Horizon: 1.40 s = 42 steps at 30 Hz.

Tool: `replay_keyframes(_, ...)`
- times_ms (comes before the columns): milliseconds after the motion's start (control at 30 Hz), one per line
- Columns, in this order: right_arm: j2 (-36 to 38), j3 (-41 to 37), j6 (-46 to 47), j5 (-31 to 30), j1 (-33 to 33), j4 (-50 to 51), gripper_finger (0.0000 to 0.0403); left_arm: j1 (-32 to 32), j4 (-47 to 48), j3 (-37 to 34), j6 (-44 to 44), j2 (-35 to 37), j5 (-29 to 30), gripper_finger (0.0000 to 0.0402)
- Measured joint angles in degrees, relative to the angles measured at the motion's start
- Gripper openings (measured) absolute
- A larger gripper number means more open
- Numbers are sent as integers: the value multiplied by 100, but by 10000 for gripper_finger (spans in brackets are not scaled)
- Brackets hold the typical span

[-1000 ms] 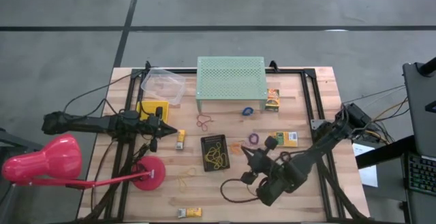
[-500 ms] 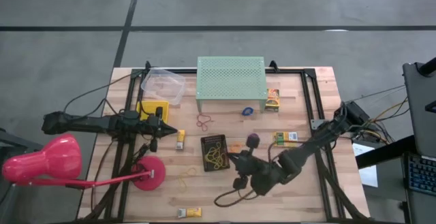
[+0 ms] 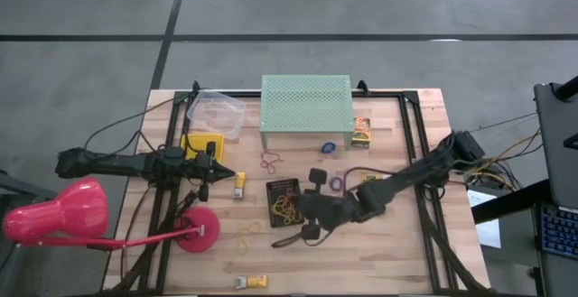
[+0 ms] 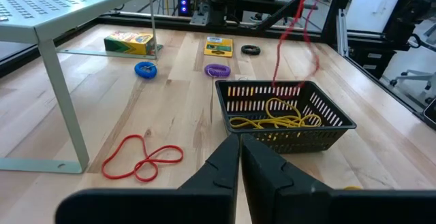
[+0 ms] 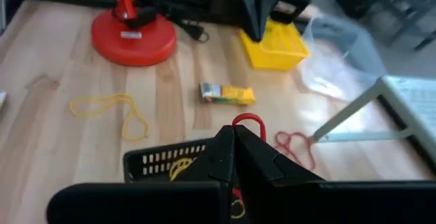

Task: Pick & Place Office Desk Supplies
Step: Put the bottom red rubber band into the black bin

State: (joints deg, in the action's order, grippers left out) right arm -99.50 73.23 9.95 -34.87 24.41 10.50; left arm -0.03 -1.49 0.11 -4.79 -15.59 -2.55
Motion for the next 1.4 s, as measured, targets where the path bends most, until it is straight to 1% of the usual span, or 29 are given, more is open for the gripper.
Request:
replay_keyframes(133, 0, -179, 224, 363, -264, -30, 8, 0, -1, -1, 1, 0, 0, 23)
replay_keyframes(267, -2, -372, 462, 1102, -550, -18, 8, 0, -1, 0, 0, 0, 0, 23)
replay_keyframes(333, -2, -460, 522, 1370, -676, -50, 8, 2, -1, 1, -1, 0, 0, 23)
replay_keyframes(467, -2, -625, 677, 1491, -859, -43, 8, 0, -1, -1, 1, 0, 0, 23)
replay_keyframes(600, -2, -738, 926, 2181, -1056, -48, 8, 0, -1, 0, 0, 0, 0, 23)
replay_keyframes(667, -4, -790, 1067, 2406, -1113, -82, 8, 0, -1, -1, -1, 0, 0, 23)
replay_keyframes(800, -4, -910, 1237, 2666, -1183, -223, 8, 0, -1, 0, 1, 0, 0, 23)
replay_keyframes(933, -4, -1039, 1268, 3357, -1259, -722, 8, 0, -1, 1, 0, 0, 0, 23)
replay_keyframes(1033, -4, -1131, 1264, 3392, -1259, -968, 8, 0, 0, 0, 0, 0, 0, 23)
replay_keyframes(1200, -13, -1149, 1262, 3377, -1275, -1000, 8, 0, -1, -1, -1, 0, 0, 23)
replay_keyframes(1400, -401, -1067, 1216, 3365, -1273, -1237, 8, 1, 0, 0, 0, 3, 0, 23)
